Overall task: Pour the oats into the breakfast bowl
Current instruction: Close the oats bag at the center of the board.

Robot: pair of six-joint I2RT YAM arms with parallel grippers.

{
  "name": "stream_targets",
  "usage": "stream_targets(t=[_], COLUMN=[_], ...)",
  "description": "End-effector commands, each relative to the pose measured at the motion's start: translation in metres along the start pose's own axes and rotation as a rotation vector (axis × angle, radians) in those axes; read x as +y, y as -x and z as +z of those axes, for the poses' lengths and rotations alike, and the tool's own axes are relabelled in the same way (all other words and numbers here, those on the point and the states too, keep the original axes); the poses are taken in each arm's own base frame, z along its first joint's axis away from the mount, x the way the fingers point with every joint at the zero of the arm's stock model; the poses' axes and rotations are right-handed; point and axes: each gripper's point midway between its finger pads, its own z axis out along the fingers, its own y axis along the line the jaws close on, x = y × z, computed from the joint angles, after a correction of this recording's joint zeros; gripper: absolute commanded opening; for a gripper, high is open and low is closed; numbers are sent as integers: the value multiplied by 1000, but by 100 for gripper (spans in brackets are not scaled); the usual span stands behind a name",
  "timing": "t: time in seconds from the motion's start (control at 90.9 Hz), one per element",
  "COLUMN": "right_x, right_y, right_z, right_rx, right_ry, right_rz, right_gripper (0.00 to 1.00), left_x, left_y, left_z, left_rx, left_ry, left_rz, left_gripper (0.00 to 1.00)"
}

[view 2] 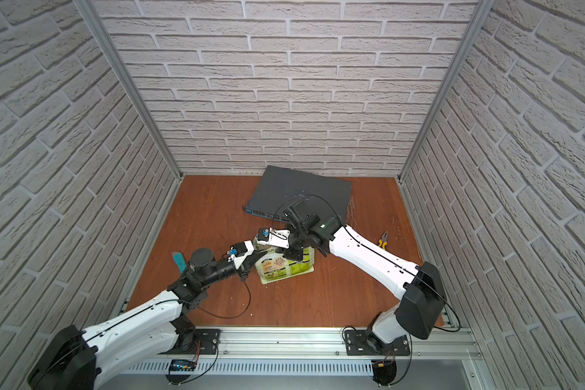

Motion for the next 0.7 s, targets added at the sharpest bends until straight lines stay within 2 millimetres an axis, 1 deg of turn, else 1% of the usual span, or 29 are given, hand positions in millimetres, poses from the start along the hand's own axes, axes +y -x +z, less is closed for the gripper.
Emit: stream_targets(t=[0.0,0.121,0.242,0.286,0.308,0.352,0.374,0.473,0.539,0.583,0.616,0.66,0.693], right_x=[0,-6,-12,-14,-15,-17,-17,-20,-23,-25,-25,-25,-25], right_y=[21,17,10,7,5,0,-2,-10,-16,-18,-20,-22,-24], right_z=[-1,-3,-6,-8,-8,-9,-10,-13,-17,-19,-20,-21,-22], right_rx=[-58,-38,-17,-6,1,14,20,40,52,56,61,69,72], right_ry=[10,-30,-67,-77,-79,-84,-85,-99,-113,-118,-118,-116,-113], right_rz=[-40,-37,-19,-10,-6,3,6,19,32,37,40,39,39], right_gripper=[4,3,12,13,12,5,4,4,10,11,11,5,4], left_x=[5,5,5,5,4,5,4,5,5,5,5,6,6], left_y=[6,6,5,5,5,5,4,4,4,3,1,1,0], left_z=[1,1,1,1,1,0,1,0,0,0,0,0,1], left_rx=[-25,-23,-19,-19,-19,-18,-16,-14,-13,-10,-7,-7,-4], left_ry=[15,15,16,15,14,15,15,18,17,17,20,22,26], left_rz=[18,17,18,18,18,17,17,17,18,17,16,17,15], left_gripper=[0,0,0,0,0,0,0,0,0,0,0,0,0])
